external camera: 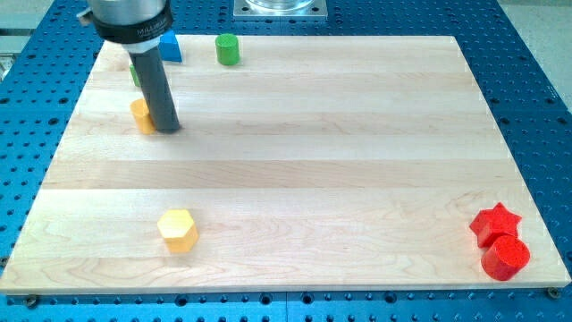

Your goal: Push the cube left beside the triangle

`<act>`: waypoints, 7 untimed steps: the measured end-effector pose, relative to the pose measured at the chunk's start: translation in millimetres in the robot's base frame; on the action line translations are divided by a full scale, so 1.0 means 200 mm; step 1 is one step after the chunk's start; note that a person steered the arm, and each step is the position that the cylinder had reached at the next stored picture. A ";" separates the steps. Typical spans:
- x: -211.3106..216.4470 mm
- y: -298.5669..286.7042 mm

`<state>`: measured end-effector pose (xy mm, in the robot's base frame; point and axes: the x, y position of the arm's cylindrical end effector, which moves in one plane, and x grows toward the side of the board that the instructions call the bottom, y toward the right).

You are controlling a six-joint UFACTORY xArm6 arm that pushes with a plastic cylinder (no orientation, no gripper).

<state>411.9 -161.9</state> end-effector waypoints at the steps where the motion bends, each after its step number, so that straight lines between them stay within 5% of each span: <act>1: 0.06 -0.05; 3: -0.17 -0.19; 4: -0.16 0.12; 6: -0.80 0.69; 7: -1.08 0.71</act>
<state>196.6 -19.0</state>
